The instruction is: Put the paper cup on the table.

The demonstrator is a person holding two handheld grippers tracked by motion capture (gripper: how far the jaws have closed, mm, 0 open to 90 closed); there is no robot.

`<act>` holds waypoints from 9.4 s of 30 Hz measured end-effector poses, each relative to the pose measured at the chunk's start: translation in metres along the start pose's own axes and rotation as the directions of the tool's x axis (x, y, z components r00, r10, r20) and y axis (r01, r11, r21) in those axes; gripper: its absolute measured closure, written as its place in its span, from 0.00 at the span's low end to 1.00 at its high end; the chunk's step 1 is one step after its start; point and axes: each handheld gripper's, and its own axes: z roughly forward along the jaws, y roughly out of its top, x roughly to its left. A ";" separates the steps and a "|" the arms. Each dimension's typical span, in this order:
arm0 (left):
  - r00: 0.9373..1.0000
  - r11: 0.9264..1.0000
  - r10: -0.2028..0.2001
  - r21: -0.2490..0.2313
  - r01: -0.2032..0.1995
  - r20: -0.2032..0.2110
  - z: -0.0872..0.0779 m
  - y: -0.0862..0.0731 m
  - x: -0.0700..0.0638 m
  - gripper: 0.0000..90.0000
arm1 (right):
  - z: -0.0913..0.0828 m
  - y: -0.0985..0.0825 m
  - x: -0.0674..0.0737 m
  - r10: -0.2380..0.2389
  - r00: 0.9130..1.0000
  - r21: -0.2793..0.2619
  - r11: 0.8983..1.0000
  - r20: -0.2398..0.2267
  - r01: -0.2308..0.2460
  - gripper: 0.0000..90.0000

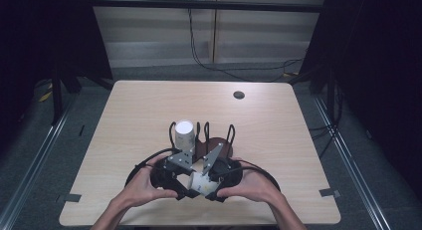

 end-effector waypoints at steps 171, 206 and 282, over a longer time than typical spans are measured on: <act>0.996 0.929 -0.089 -0.361 0.080 -0.008 -0.035 -0.002 -0.005 0.36 | -0.035 -0.054 -0.024 0.151 0.945 -0.701 0.638 -0.291 -0.318 0.29; 0.993 0.942 -0.101 -0.328 0.076 -0.061 -0.033 -0.007 -0.001 0.18 | -0.042 -0.060 -0.027 0.181 0.949 -0.704 0.638 -0.258 -0.313 0.33; 0.931 0.923 -0.281 -0.333 0.195 -0.232 -0.058 -0.091 0.009 0.18 | -0.108 -0.125 -0.081 0.564 0.824 -0.433 0.755 0.048 -0.492 0.33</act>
